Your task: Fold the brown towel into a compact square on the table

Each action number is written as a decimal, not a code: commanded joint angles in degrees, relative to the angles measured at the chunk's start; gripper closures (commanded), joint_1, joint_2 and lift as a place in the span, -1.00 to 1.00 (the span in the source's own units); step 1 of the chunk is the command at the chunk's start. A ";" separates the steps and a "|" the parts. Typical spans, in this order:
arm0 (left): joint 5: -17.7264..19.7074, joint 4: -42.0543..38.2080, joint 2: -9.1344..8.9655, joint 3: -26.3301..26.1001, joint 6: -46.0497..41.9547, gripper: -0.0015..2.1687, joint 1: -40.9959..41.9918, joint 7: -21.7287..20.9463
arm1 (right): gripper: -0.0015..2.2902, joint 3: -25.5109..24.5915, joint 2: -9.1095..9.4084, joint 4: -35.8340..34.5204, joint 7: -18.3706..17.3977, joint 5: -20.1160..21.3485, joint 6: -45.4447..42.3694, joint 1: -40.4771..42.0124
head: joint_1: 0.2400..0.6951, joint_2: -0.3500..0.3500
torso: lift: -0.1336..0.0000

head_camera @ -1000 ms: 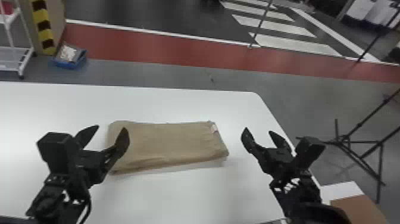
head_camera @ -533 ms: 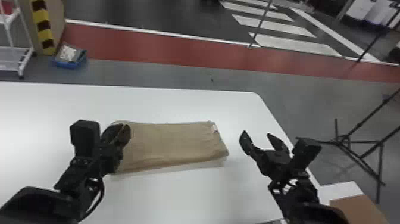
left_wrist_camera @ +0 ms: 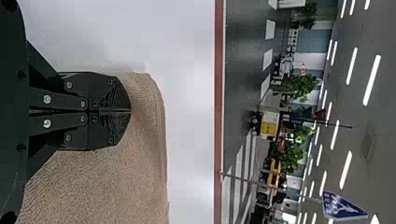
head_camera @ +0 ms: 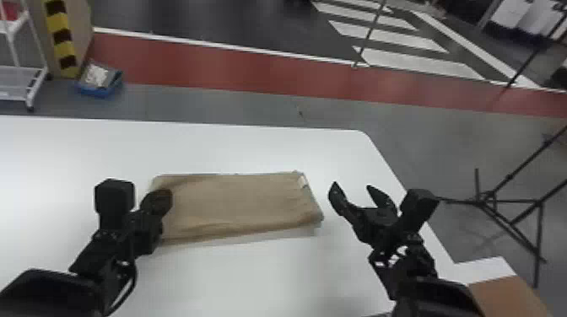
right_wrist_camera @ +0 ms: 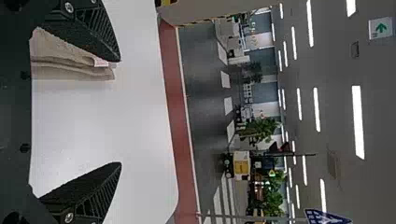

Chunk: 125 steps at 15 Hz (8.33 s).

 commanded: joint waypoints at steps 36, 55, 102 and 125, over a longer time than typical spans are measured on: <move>-0.87 -10.44 0.47 0.26 9.72 0.98 5.51 -1.15 | -0.24 6.68 -5.19 9.84 14.13 10.51 42.76 -20.84 | 1.00 -0.82 | -0.67; -0.43 -21.16 1.79 5.19 14.47 0.97 11.13 -4.67 | 0.00 3.87 -8.35 -1.59 22.48 4.36 57.53 -27.61 | 1.00 -0.76 | -0.67; 2.47 -13.52 1.70 8.26 13.41 0.98 8.32 -17.59 | -0.21 36.65 3.43 4.48 17.30 19.56 62.63 -34.99 | 1.00 -0.01 | -0.67; 4.49 -20.55 1.79 16.44 9.55 0.98 13.16 -16.62 | 0.71 13.80 -0.26 -18.55 22.39 9.98 44.87 -1.60 | 1.00 -0.27 | -0.67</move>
